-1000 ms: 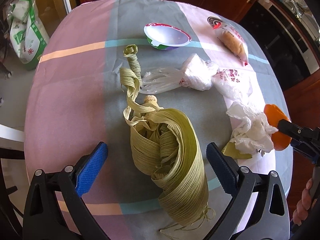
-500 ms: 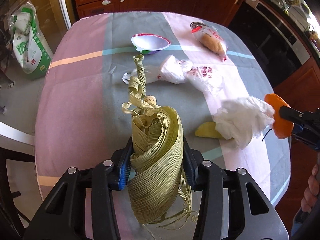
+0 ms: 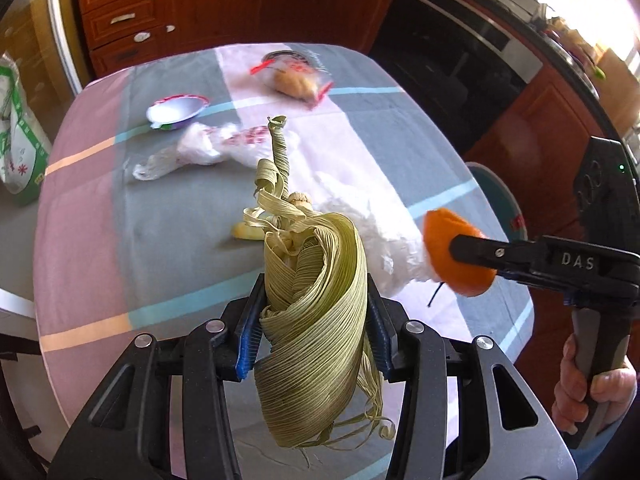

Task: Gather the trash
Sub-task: 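Grasp the corn husk with the left gripper while the right gripper grasps the orange, then carry the corn husk and orange over the bin and open both grippers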

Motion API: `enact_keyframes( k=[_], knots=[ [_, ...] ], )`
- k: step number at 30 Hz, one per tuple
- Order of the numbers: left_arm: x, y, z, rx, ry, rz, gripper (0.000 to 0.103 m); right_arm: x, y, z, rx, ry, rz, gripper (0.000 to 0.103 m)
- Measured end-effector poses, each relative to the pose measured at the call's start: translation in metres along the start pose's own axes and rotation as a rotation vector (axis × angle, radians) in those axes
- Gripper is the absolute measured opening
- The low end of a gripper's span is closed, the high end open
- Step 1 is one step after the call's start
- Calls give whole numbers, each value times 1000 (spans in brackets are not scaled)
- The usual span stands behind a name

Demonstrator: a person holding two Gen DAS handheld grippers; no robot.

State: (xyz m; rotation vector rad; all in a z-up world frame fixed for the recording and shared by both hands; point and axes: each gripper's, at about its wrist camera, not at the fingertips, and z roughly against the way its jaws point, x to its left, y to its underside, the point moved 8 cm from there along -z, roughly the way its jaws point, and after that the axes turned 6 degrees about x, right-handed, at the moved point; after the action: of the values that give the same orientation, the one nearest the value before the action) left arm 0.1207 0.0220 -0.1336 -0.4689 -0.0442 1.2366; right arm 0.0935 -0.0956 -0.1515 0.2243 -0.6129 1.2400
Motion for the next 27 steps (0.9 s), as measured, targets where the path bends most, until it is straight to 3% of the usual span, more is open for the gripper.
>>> enact_keyframes(
  k=[6, 14, 23, 27],
  knots=[
    [-53, -11, -29, 51, 70, -110, 46, -22, 17, 2, 14, 1, -26, 37],
    [-55, -11, -72, 138, 9, -111, 46, -49, 13, 22, -16, -16, -59, 37],
    [-61, -3, -89, 158, -72, -124, 46, -77, 17, 61, -84, -40, -102, 36],
    [-59, 0, -80, 146, -68, -105, 46, -86, 23, 77, -118, -42, -117, 36]
  ],
)
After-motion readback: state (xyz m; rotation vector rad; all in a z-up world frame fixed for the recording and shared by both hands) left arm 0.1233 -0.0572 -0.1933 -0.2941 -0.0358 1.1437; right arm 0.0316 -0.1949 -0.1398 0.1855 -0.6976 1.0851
